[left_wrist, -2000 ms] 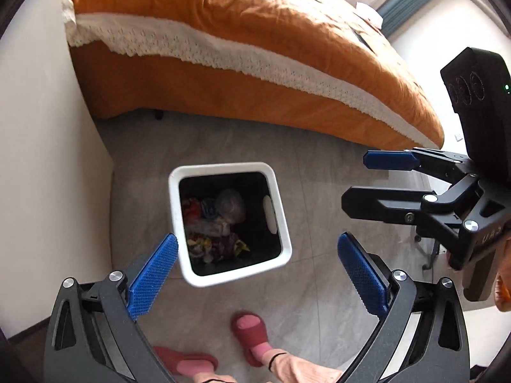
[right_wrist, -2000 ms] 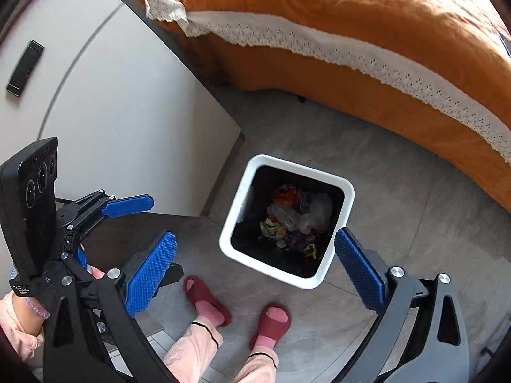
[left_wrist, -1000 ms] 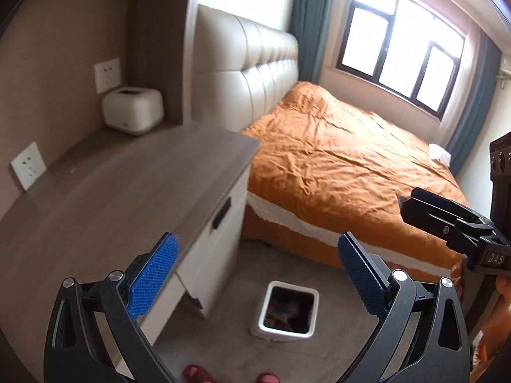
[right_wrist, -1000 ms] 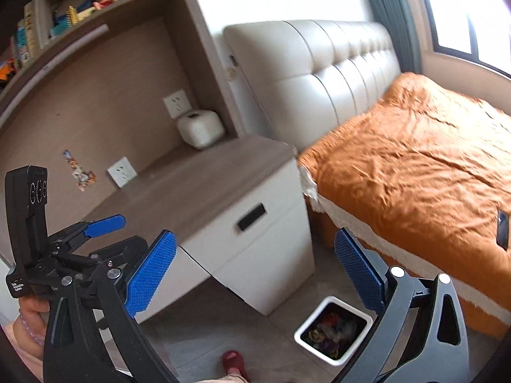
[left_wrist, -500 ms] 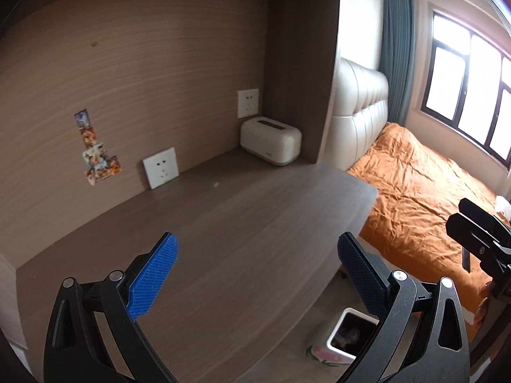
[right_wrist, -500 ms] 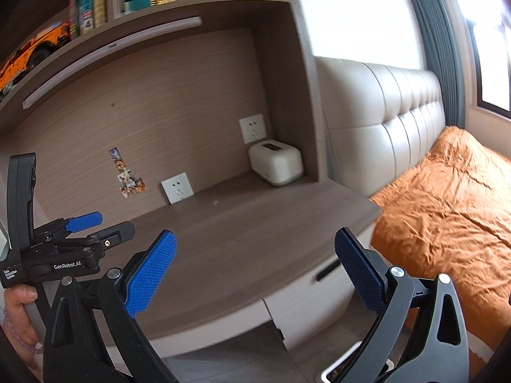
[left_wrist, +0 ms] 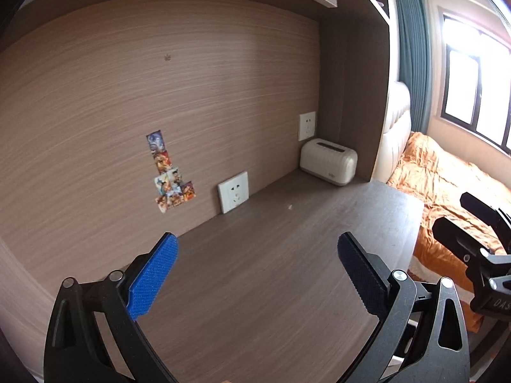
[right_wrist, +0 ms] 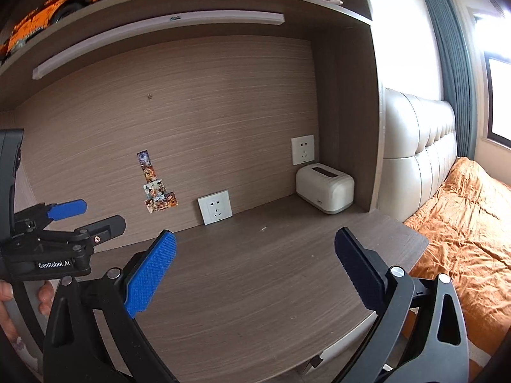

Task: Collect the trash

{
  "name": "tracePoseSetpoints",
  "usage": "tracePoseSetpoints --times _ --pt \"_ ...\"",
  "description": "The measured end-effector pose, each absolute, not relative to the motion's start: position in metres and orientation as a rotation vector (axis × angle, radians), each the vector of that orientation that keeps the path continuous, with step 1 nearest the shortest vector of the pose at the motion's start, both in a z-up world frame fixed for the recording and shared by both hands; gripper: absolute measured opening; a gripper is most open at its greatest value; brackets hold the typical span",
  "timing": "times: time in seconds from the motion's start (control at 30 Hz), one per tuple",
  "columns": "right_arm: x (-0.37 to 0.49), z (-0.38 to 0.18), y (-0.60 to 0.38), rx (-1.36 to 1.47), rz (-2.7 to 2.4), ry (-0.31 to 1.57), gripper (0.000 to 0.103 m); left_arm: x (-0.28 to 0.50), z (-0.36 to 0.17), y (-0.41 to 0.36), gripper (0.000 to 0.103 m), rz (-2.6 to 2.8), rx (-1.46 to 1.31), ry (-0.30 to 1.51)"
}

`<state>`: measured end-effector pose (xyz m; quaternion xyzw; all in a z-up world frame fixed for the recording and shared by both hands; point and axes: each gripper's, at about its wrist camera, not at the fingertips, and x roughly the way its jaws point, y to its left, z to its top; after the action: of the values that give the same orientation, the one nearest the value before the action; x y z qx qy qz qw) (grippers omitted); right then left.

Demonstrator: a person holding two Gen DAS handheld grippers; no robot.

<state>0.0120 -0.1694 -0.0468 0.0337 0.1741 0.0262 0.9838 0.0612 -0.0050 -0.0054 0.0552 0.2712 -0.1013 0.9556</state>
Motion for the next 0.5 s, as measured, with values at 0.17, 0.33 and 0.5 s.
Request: tracePoseSetpoints --times 0.17,0.33,0.5 --pt "0.016 -0.048 -0.148 0.067 0.044 0.349 0.099 0.067 -0.004 0.013 0.098 -0.218 0.096 0.543" --pt "0.023 -0.046 -0.135 0.073 0.031 0.35 0.099 0.071 -0.003 0.023 0.098 -0.236 0.1 0.536" --pt "0.027 -0.044 -0.125 0.058 0.02 0.348 0.099 0.073 -0.003 0.03 0.098 -0.253 0.1 0.538"
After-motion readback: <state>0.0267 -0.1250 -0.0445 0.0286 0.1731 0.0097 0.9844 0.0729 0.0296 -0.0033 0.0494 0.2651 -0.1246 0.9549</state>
